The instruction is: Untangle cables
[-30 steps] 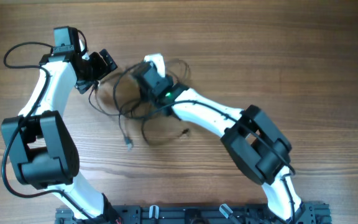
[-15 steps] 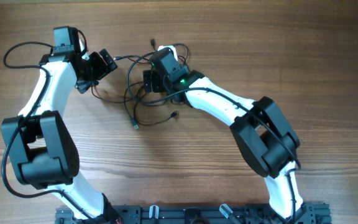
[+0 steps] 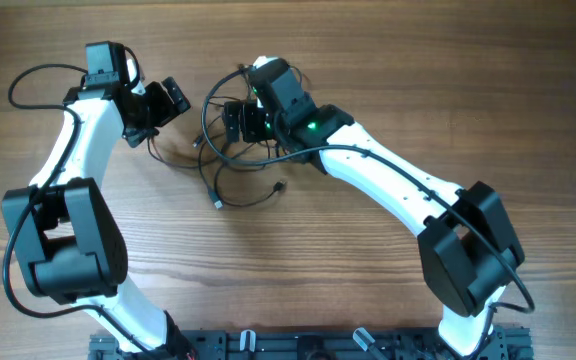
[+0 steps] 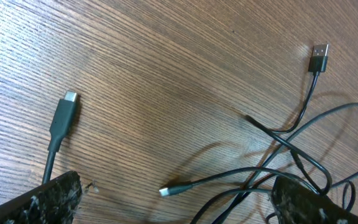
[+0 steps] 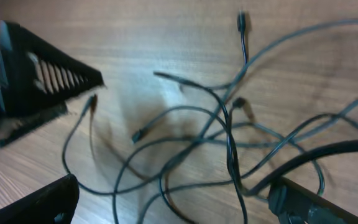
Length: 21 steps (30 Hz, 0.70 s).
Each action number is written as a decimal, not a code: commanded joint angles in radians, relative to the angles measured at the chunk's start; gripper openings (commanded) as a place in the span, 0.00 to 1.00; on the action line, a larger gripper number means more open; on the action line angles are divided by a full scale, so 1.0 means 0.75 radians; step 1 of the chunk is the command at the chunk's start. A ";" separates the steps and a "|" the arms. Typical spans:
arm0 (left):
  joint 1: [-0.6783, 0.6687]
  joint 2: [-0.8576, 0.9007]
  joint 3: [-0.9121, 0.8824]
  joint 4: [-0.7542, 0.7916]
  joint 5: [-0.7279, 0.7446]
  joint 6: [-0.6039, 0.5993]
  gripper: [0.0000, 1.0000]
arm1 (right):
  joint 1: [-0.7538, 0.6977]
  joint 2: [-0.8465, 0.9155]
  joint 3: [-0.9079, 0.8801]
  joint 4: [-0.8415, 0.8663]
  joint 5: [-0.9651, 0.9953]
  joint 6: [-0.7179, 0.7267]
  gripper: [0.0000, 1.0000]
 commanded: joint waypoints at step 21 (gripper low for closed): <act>-0.008 0.003 -0.010 0.009 0.022 0.026 1.00 | -0.133 0.007 -0.143 0.295 -0.099 -0.168 0.89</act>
